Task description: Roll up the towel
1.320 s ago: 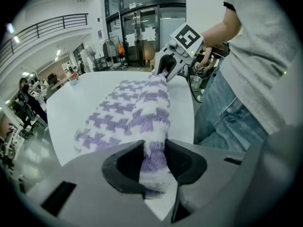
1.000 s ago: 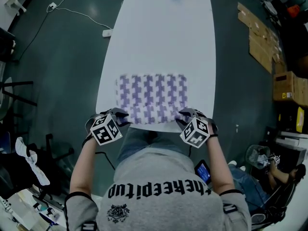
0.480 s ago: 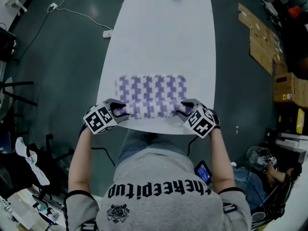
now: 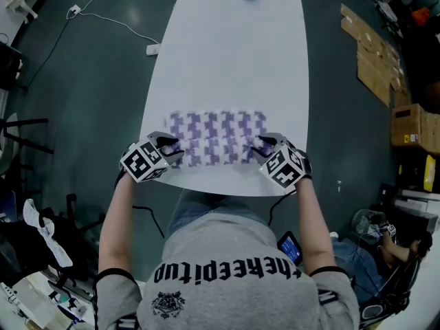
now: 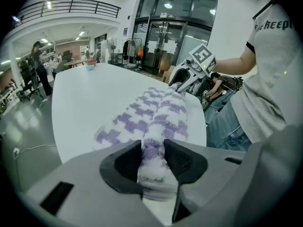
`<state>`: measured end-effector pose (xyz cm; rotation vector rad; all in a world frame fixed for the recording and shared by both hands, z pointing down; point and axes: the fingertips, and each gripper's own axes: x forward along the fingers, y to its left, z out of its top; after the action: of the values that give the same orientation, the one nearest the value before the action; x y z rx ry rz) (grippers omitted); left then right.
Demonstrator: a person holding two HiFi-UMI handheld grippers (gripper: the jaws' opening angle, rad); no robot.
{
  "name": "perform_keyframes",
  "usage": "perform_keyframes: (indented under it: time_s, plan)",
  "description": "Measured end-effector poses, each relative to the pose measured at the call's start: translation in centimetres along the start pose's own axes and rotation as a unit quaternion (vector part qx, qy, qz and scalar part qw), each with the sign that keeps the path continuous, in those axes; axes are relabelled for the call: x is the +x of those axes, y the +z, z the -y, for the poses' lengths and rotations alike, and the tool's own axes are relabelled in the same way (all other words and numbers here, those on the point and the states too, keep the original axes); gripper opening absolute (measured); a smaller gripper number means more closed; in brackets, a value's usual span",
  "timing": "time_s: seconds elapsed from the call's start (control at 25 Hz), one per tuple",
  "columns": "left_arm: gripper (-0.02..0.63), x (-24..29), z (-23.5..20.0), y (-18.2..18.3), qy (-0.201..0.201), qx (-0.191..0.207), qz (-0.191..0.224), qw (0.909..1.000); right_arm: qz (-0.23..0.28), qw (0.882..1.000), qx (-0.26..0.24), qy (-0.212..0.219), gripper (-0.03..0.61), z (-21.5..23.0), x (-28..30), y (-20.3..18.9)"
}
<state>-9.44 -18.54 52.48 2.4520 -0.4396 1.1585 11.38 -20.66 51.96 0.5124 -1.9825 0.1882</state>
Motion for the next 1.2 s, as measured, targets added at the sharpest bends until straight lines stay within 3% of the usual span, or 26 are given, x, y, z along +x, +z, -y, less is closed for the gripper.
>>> perform_keyframes:
  time_s: [0.28,0.56,0.76,0.92,1.08,1.2]
  plan:
    - [0.147,2.7,-2.0,2.5,0.029,-0.004,-0.006,0.9996,-0.003,1.0,0.007,-0.02,0.153,3.3,1.1,-2.2]
    - [0.147,1.2,-4.9,1.2,0.036,0.0,-0.006,0.9993,-0.011,1.0,-0.005,-0.023,0.15,3.4,2.8,1.1]
    - [0.147,-0.9,-4.3,3.1,0.064,0.044,0.026,0.9966,0.024,0.998,-0.004,-0.05,0.15,4.0,0.4,2.2]
    - [0.147,-2.7,-2.5,4.7,0.093,0.108,0.046,0.9887,0.052,0.996,-0.017,-0.071,0.15,3.9,-2.1,2.8]
    - [0.176,-1.3,1.0,3.3,0.069,0.156,0.017,0.9852,0.055,0.997,-0.031,-0.044,0.152,1.3,-2.3,1.8]
    - [0.206,0.7,2.1,1.3,0.051,0.148,-0.01,0.9876,0.028,0.998,-0.043,-0.02,0.16,-0.5,-1.0,0.0]
